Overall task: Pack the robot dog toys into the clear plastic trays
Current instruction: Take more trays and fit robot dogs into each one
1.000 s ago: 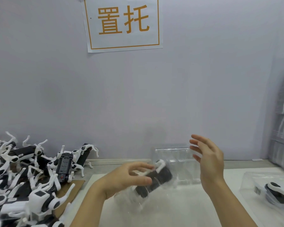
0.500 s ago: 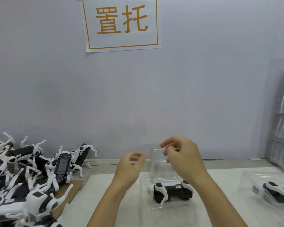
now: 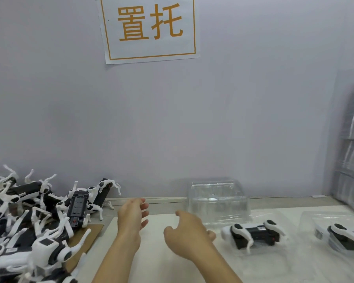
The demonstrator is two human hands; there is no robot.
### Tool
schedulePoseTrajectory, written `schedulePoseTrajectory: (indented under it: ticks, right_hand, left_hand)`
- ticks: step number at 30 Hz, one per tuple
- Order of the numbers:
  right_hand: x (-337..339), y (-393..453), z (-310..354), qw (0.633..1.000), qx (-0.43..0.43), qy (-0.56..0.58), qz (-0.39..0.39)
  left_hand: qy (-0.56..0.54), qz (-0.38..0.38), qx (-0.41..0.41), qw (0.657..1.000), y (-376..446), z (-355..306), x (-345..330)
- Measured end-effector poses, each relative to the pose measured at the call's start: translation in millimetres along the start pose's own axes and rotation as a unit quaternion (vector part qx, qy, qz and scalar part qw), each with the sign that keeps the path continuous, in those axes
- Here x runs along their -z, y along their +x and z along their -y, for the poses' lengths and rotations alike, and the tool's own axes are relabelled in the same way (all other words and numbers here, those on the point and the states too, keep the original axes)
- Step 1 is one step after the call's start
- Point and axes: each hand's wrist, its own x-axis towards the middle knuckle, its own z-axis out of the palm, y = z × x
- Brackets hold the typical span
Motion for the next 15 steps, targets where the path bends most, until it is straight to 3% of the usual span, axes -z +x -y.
schedulePoseTrajectory:
  ticks: [15]
  right_hand:
    - [27.1,26.2,-49.2,0.986,-0.101,0.057,-0.123]
  left_hand:
    - [0.067,0.057,-0.008,0.996,-4.7,9.7,-4.7]
